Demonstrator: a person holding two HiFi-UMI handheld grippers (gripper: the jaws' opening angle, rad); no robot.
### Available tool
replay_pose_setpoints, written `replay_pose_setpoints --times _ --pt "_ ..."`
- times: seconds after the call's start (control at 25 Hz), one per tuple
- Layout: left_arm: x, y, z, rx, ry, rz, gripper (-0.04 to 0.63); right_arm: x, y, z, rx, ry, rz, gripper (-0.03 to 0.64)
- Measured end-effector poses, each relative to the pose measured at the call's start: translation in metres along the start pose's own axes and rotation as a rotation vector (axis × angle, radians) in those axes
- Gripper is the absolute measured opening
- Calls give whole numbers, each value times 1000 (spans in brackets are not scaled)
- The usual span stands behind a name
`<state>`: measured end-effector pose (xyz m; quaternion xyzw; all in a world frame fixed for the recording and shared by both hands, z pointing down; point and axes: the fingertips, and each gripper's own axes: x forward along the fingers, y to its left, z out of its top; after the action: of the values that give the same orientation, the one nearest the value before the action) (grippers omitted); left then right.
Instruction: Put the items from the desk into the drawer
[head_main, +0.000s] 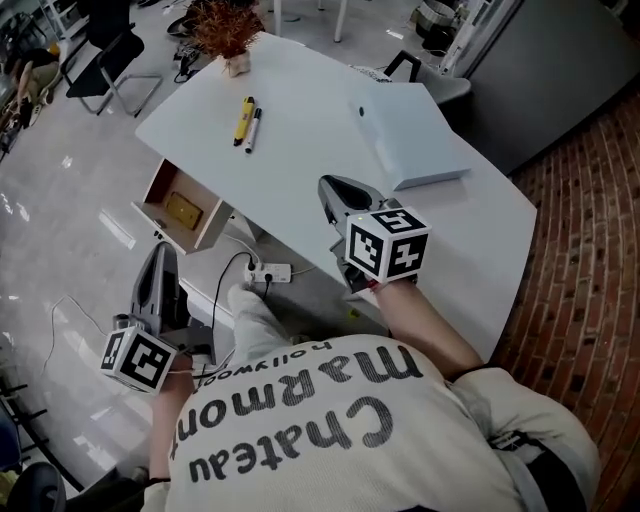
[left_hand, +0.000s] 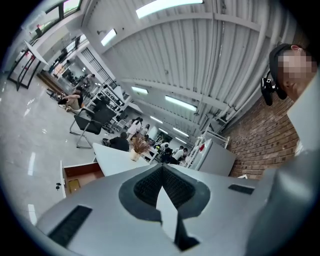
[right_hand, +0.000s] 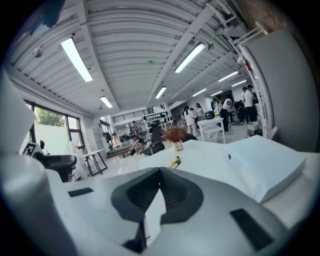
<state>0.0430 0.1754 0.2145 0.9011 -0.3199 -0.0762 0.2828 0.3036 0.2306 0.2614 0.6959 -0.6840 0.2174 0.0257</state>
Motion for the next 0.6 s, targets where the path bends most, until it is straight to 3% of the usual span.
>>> replay_pose_setpoints --times 0.24,0.6 --pt "46 36 18 -10 25 -16 0 57 -8 6 46 25 -14 5" --pt "108 111 72 1 61 -31 0 155 -9 14 128 83 -61 124"
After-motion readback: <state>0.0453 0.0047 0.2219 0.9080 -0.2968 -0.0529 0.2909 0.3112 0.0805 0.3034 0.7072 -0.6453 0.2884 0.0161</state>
